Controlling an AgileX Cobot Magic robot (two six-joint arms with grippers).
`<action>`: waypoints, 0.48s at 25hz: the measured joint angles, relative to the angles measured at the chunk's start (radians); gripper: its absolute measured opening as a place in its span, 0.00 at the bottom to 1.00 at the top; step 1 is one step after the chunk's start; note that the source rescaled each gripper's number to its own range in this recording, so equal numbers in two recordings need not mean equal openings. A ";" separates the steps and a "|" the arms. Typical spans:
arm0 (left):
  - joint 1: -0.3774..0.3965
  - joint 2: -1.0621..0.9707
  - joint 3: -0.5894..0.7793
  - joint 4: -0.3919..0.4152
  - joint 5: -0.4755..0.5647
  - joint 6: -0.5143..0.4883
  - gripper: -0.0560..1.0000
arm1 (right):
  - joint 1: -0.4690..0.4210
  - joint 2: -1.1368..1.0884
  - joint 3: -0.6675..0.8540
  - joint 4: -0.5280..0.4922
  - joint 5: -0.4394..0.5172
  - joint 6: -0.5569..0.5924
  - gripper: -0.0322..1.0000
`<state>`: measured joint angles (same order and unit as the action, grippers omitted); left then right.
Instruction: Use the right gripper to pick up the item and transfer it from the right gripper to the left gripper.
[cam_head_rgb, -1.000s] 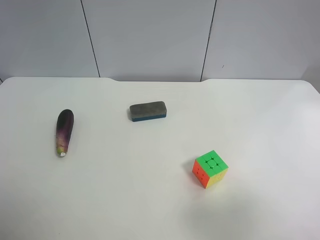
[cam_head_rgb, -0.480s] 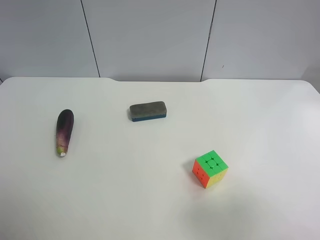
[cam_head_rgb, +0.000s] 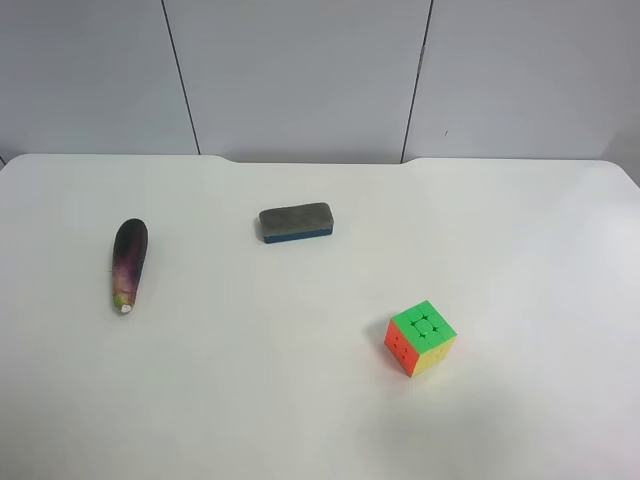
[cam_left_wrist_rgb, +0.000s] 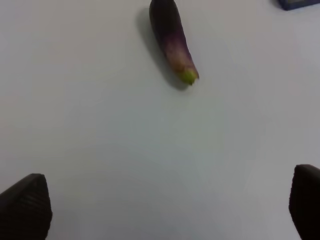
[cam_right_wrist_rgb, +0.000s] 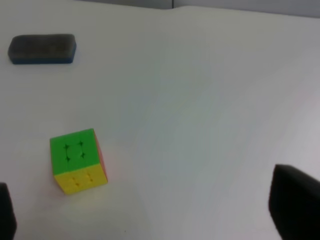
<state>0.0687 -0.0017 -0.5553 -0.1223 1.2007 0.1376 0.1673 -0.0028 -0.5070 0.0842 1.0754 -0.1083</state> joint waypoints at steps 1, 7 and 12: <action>0.000 0.000 0.004 0.000 -0.013 0.000 0.92 | 0.000 0.000 0.000 0.000 0.000 0.000 1.00; 0.000 -0.005 0.046 0.008 -0.128 -0.005 0.92 | 0.000 0.000 0.000 0.000 0.000 0.000 1.00; 0.000 -0.005 0.048 0.012 -0.139 -0.010 0.92 | 0.000 0.000 0.000 0.000 0.000 0.000 1.00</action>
<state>0.0687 -0.0066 -0.5078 -0.1103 1.0614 0.1274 0.1673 -0.0028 -0.5070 0.0842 1.0754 -0.1083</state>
